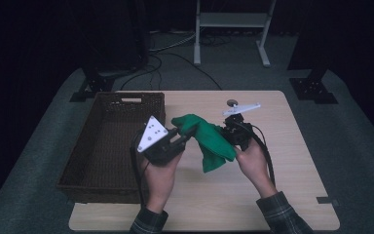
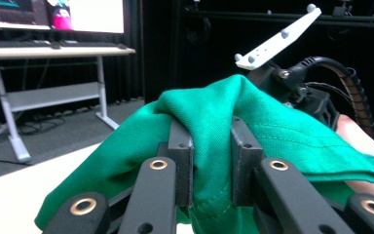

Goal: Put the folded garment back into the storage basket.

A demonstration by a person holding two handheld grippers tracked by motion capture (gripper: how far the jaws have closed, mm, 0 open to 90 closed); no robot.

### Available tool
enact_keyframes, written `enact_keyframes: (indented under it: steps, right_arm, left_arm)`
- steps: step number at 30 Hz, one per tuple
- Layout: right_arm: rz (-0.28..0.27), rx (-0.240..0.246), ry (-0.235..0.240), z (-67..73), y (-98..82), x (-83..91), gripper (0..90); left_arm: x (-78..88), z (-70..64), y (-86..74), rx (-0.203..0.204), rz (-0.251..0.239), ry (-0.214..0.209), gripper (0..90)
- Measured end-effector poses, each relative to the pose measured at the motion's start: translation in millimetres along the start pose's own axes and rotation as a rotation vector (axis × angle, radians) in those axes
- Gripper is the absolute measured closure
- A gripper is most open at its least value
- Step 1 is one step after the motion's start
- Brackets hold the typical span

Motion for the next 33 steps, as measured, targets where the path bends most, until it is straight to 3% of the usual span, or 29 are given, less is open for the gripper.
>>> enact_keyframes:
  steps: [7,14,18,22,33]
  right_arm:
    - [-0.021,0.045,0.022,25.4,37.8,-12.7,77.8]
    - [-0.038,0.082,0.069,54.7,68.1,-37.4,77.8]
    - [-0.05,0.115,0.083,74.0,81.8,-54.9,77.7]
    - [-0.051,0.132,0.097,87.9,88.7,-70.7,77.7]
    - [-0.049,0.183,0.192,132.7,92.1,-136.9,77.7]
  left_arm:
    - [24.1,30.5,22.8,-0.024,-0.018,0.049,76.1]
    - [59.2,66.5,28.1,-0.03,-0.043,0.112,76.1]
    - [83.4,88.5,24.1,-0.034,-0.043,0.154,76.0]
    - [98.8,101.3,19.3,-0.04,-0.046,0.179,76.0]
    - [150.8,148.2,-16.8,-0.021,-0.026,0.269,76.0]
Point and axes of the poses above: each handheld gripper's, and its own axes: x roughly backward along the jaws, y roughly out of its top, z roughly to its left, the point moved 5 cm from there along -x, roughly forward along the jaws, and after that the axes turned 1 degree about -z, right-handed, at the moved point
